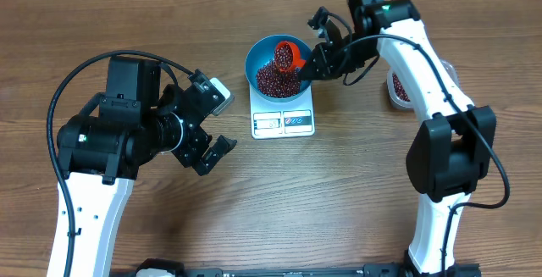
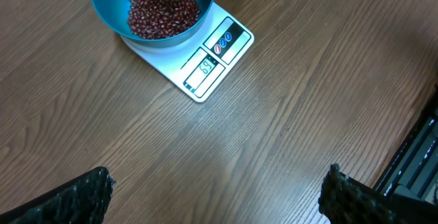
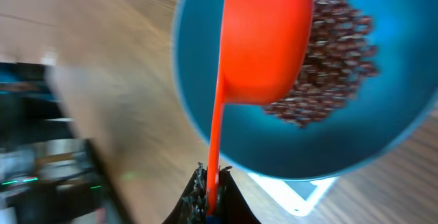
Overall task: Scoop item into bowl and weigh 150g on scale
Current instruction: 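Tilt the scoop to pour beans into the blue bowl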
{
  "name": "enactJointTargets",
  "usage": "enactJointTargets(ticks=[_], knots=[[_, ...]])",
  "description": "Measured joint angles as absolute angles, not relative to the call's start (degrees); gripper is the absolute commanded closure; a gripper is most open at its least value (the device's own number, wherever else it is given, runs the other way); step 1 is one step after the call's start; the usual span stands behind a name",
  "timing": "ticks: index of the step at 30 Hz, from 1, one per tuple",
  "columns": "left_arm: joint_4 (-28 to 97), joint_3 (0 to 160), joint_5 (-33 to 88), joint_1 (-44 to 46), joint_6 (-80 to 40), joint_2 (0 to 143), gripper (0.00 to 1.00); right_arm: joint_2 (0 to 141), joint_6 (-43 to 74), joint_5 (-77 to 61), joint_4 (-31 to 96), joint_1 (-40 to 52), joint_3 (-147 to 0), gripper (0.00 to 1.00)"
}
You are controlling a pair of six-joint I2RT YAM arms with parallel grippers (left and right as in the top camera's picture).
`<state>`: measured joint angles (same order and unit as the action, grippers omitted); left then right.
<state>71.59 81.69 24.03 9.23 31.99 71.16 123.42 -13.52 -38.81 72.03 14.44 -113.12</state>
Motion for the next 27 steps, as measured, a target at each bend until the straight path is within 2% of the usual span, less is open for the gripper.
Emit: enactJointTargets(ticks=[14, 27], knots=[[71.6, 81.7, 24.0, 9.2, 32.0, 71.2, 0.0, 123.4, -13.5, -17.5, 72.1, 22.9, -113.3, 0.96], [71.6, 81.7, 24.0, 9.2, 32.0, 71.2, 0.0, 123.4, -13.5, -12.0, 71.9, 24.0, -113.3, 0.96]])
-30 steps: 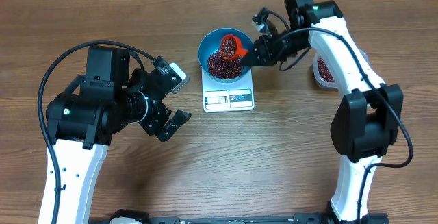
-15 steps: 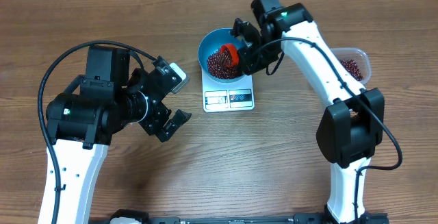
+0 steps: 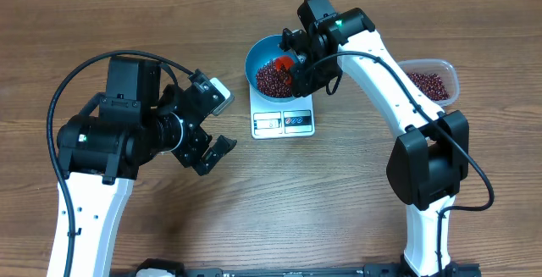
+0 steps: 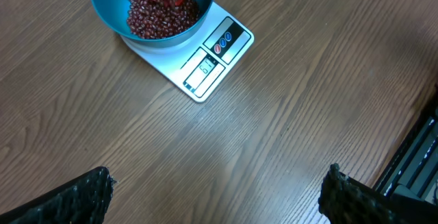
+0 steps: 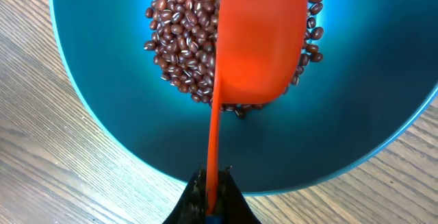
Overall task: Scoop item into bowl and weigh 150g on scale
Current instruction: 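Tilt the scoop to pour beans into the blue bowl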
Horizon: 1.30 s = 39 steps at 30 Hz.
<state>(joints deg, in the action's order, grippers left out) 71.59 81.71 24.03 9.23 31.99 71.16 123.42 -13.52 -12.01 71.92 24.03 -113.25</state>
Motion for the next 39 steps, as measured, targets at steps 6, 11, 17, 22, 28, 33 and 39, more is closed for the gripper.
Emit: enactJointTargets(ticks=[6, 11, 17, 22, 28, 33, 39], knots=[[71.6, 81.7, 24.0, 9.2, 32.0, 71.2, 0.01, 123.4, -13.5, -11.8, 71.3, 24.0, -113.3, 0.96], [71.6, 81.7, 24.0, 9.2, 32.0, 71.2, 0.0, 123.4, -13.5, -11.7, 71.1, 24.0, -113.3, 0.96], [71.6, 81.7, 24.0, 9.2, 32.0, 71.2, 0.0, 123.4, -13.5, -11.7, 71.1, 24.0, -113.3, 0.96], [71.6, 81.7, 24.0, 9.2, 32.0, 71.2, 0.0, 123.1, -13.5, -11.7, 71.1, 24.0, -113.3, 0.96], [71.6, 81.7, 24.0, 9.2, 32.0, 71.2, 0.0, 121.7, -13.5, -11.7, 69.9, 24.0, -113.3, 0.96], [71.6, 81.7, 24.0, 9.2, 32.0, 71.2, 0.0, 120.0, -13.5, -11.7, 68.1, 24.0, -113.3, 0.96], [71.6, 81.7, 24.0, 9.2, 32.0, 71.2, 0.01, 118.8, -13.5, -10.2, 66.1, 24.0, -113.3, 0.96]])
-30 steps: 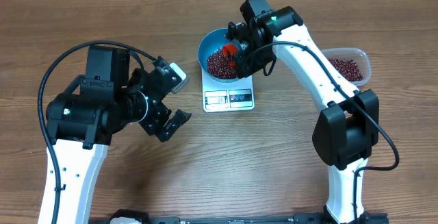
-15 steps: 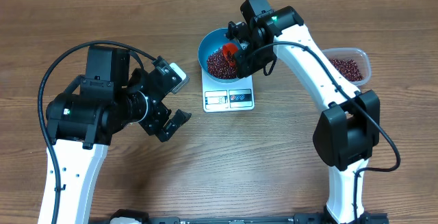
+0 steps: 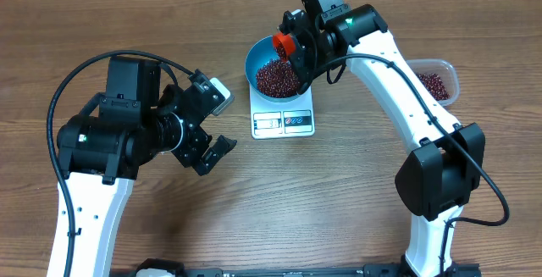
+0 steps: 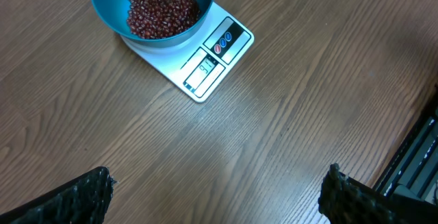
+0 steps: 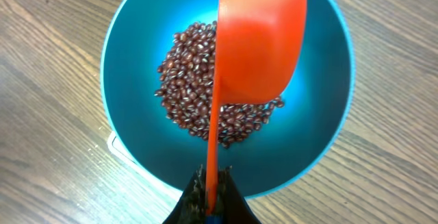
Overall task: Scoop item into bowl and weigh 150g on scale
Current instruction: 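Tilt the scoop to pour beans into the blue bowl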
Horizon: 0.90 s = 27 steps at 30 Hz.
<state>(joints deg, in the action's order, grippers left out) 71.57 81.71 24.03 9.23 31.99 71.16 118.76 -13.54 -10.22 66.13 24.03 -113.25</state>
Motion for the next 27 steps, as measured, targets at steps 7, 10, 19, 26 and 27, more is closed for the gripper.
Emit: enactJointTargets(ticks=[7, 10, 19, 26, 27], knots=[[71.6, 81.7, 24.0, 9.2, 32.0, 71.2, 0.0, 118.8, -13.5, -6.8, 66.0, 24.1, -113.3, 0.96], [71.6, 81.7, 24.0, 9.2, 32.0, 71.2, 0.0, 118.8, -13.5, -4.6, 66.1, 24.4, -113.3, 0.96], [71.6, 81.7, 24.0, 9.2, 32.0, 71.2, 0.0, 118.4, -14.4, 5.6, 66.5, 29.9, -113.3, 0.96], [71.6, 81.7, 24.0, 9.2, 32.0, 71.2, 0.0, 117.1, -15.1, 13.0, 67.5, 33.5, -113.3, 0.96], [71.6, 81.7, 24.0, 9.2, 32.0, 71.2, 0.0, 116.9, -15.0, 13.9, 67.6, 33.6, -113.3, 0.96]])
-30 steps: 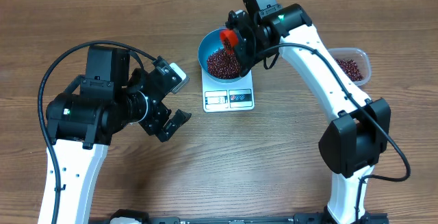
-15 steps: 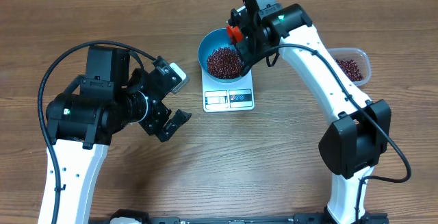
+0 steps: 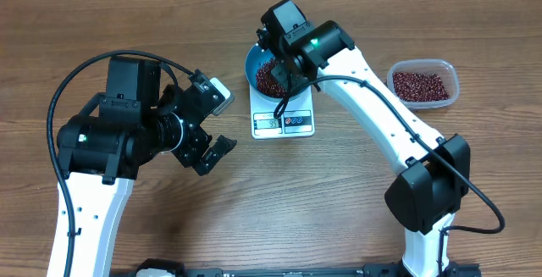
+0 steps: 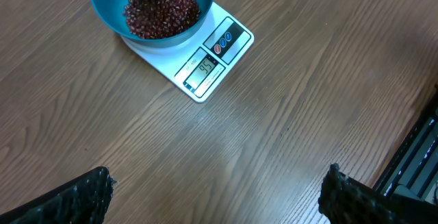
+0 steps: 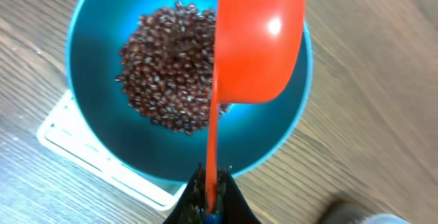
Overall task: Scoop item into bowl and weigh 150g on scale
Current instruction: 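Tilt the scoop to pour beans into the blue bowl, then carry the empty scoop back right to the bean tub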
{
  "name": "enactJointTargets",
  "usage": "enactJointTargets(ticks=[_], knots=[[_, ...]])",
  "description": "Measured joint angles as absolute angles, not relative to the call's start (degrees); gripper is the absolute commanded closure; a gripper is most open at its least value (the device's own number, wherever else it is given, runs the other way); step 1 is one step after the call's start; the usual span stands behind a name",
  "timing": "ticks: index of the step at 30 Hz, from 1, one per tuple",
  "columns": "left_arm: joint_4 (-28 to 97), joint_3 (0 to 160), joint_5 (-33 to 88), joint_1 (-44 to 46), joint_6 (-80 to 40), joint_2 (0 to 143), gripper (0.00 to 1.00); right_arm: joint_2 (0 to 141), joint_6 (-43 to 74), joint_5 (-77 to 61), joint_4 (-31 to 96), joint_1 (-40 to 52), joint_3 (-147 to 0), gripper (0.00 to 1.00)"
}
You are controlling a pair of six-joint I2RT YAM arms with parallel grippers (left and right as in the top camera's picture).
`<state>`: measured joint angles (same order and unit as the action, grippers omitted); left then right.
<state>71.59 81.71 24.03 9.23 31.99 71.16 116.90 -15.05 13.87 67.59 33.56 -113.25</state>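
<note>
A blue bowl (image 3: pixel 254 59) holding a heap of red beans (image 4: pixel 161 9) stands on the white scale (image 3: pixel 283 123), whose display (image 4: pixel 203 67) shows a number I cannot read surely. My right gripper (image 5: pixel 211 200) is shut on the handle of the orange scoop (image 5: pixel 259 39), which is held over the bowl's rim (image 5: pixel 301 66) with its underside to the camera. In the overhead view the right arm covers most of the bowl. My left gripper (image 4: pixel 215 193) hangs open above bare table, left of the scale.
A clear plastic tub (image 3: pixel 422 83) of red beans sits at the right of the table. Black frame parts show at the right edge of the left wrist view.
My right gripper with the scoop has moved left, now over the bowl from its far-left side. The scale's reading has changed. The left arm has not moved.
The scoop was tipped over the bowl with beans in it, then down among the beans, then lifted over the bowl. The bean heap and the scale's reading have grown. My left gripper stayed open and still throughout.
</note>
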Motion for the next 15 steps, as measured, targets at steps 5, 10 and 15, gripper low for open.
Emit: enactJointTargets(ticks=[5, 10, 15], knots=[[71.6, 81.7, 24.0, 9.2, 32.0, 71.2, 0.0, 115.3, -15.0, 18.2, 67.9, 34.5, -113.3, 0.96], [71.6, 81.7, 24.0, 9.2, 32.0, 71.2, 0.0, 112.2, -15.1, 20.8, 68.5, 36.1, -113.3, 0.96], [71.6, 81.7, 24.0, 9.2, 32.0, 71.2, 0.0, 108.6, -14.7, 21.5, 69.4, 36.3, -113.3, 0.96]])
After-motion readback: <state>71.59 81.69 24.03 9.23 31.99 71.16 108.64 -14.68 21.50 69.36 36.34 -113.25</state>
